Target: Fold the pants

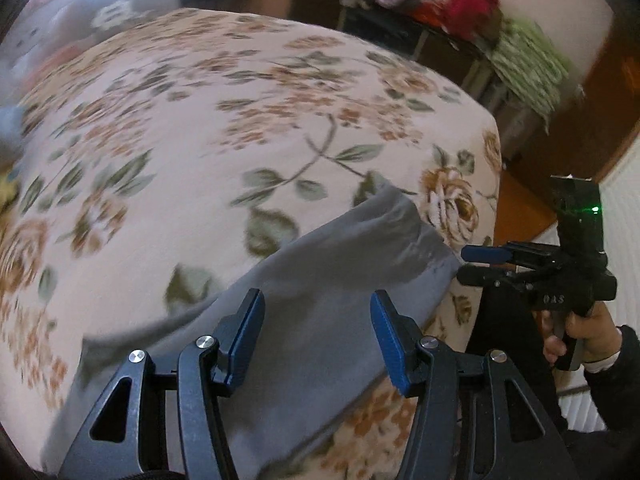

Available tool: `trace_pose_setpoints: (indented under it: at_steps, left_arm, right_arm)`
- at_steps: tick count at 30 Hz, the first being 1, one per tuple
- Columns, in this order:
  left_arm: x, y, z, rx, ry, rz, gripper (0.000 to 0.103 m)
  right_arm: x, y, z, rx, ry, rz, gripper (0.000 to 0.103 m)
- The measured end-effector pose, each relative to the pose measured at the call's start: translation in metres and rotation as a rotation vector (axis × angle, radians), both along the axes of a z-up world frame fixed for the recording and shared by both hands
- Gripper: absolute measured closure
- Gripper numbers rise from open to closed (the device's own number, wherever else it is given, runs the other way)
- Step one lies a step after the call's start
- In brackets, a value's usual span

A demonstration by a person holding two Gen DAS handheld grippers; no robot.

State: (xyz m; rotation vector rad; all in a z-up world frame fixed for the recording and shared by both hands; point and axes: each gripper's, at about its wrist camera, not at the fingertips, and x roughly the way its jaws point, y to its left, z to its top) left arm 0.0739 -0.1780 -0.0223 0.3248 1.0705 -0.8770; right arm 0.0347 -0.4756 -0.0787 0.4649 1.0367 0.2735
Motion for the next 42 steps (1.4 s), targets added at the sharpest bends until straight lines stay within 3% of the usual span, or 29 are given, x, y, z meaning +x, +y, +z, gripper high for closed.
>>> trace_pose_setpoints:
  at_steps: [10,18,21,23,26,30,35,42]
  left_arm:
    - [0.025,-0.073,-0.033,0.140,0.019,-0.242,0.047]
    - [0.026,-0.117,-0.059,0.227,0.045,-0.379,0.047]
    - [0.018,-0.134,-0.071,0.280,0.022,-0.429,0.047]
    - [0.016,-0.139,-0.076,0.301,0.014,-0.447,0.047]
    - [0.020,-0.140,-0.077,0.289,0.041,-0.451,0.051]
    - [0.014,-0.139,-0.074,0.260,0.045,-0.475,0.071]
    - [0.020,-0.133,-0.063,0.198,0.074,-0.421,0.086]
    - [0.026,-0.116,-0.042,0.102,0.094,-0.375,0.089]
  right_arm:
    - [0.000,-0.008,-0.022,0.084,0.051,-0.094,0.038]
    - [-0.003,-0.009,-0.027,0.143,0.019,-0.144,0.035]
    - [-0.006,-0.006,-0.026,0.151,-0.007,-0.130,0.036]
    - [-0.006,-0.003,-0.026,0.135,-0.016,-0.119,0.045]
    - [-0.008,-0.004,-0.030,0.149,-0.020,-0.130,0.058]
    - [-0.011,-0.013,-0.040,0.286,-0.019,-0.151,0.076]
    - [-0.014,-0.012,-0.027,0.305,-0.061,-0.140,0.081]
    - [-0.015,-0.006,0.001,0.306,-0.130,-0.096,0.082]
